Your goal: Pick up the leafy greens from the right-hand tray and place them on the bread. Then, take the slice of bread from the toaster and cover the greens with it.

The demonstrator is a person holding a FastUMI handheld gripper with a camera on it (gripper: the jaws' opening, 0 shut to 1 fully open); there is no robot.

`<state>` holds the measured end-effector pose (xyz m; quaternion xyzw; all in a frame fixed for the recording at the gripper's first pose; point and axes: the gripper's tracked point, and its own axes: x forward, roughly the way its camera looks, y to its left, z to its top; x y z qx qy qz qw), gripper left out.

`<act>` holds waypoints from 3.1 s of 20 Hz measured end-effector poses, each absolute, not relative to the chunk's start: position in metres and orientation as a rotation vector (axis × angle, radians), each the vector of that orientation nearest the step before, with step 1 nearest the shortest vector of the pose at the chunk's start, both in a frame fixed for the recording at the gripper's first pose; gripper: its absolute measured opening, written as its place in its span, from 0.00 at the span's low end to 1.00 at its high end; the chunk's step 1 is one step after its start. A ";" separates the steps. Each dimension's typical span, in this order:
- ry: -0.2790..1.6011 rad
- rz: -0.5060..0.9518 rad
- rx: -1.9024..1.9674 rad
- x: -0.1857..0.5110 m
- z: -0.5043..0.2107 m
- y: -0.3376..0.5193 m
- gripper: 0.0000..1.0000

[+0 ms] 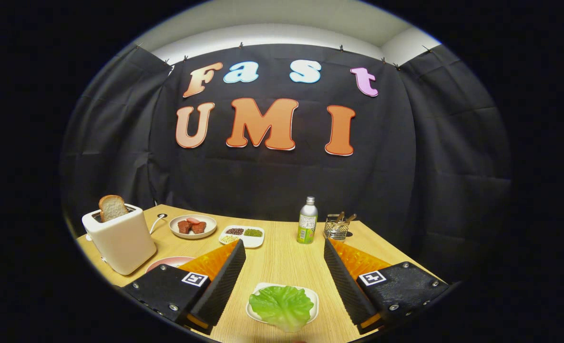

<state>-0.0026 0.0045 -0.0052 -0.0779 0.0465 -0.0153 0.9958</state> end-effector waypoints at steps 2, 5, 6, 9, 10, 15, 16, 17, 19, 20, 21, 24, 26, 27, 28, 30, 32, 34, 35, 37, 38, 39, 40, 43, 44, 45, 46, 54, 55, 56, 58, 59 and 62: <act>0.127 -0.030 -0.158 0.001 -0.016 0.001 0.99; 0.197 -0.022 -0.174 0.007 -0.034 -0.001 0.99; 0.225 -0.013 -0.178 0.009 -0.043 -0.001 0.99; 0.299 -0.001 -0.177 0.013 -0.066 -0.002 0.99; 0.320 0.001 -0.177 0.015 -0.074 -0.003 0.99; 0.425 0.002 -0.178 0.020 -0.114 -0.009 0.99; 0.445 0.004 -0.178 0.020 -0.121 -0.011 0.99; 0.462 0.003 -0.183 0.020 -0.126 -0.012 0.99; 0.496 0.004 -0.185 0.022 -0.139 -0.014 0.99; 0.515 0.006 -0.183 0.022 -0.146 -0.016 0.99; 0.535 0.005 -0.177 0.023 -0.152 -0.016 0.99; 0.592 0.000 -0.157 0.024 -0.173 -0.018 1.00; 0.626 -0.001 -0.145 0.023 -0.183 -0.018 1.00; 0.641 0.001 -0.142 0.022 -0.188 -0.018 1.00; 0.656 0.005 -0.137 0.020 -0.193 -0.017 1.00; 0.677 0.009 -0.132 0.019 -0.200 -0.017 0.99; 0.688 0.008 -0.129 0.019 -0.204 -0.017 0.96; 0.696 0.009 -0.123 0.018 -0.207 -0.017 0.91; 0.701 0.012 -0.120 0.018 -0.208 -0.016 0.89; 0.703 0.010 -0.119 0.018 -0.210 -0.017 0.84; 0.705 0.008 -0.123 0.018 -0.211 -0.019 0.79; 0.711 0.015 -0.117 0.016 -0.212 -0.018 0.76; 0.706 0.012 -0.120 0.016 -0.212 -0.018 0.71; 0.704 0.020 -0.127 0.018 -0.212 -0.017 0.58; 0.703 0.017 -0.129 0.018 -0.212 -0.018 0.52; 0.703 0.014 -0.128 0.018 -0.212 -0.019 0.47; 0.703 0.010 -0.127 0.017 -0.211 -0.021 0.38; 0.704 -0.010 -0.126 0.020 -0.210 -0.023 0.04; 0.703 -0.009 -0.130 0.020 -0.208 -0.022 0.04; 0.697 -0.008 -0.129 0.021 -0.205 -0.020 0.03; 0.686 -0.007 -0.120 0.022 -0.199 -0.019 0.03; 0.679 -0.011 -0.118 0.022 -0.194 -0.019 0.03; 0.652 -0.018 -0.120 0.024 -0.182 -0.019 0.01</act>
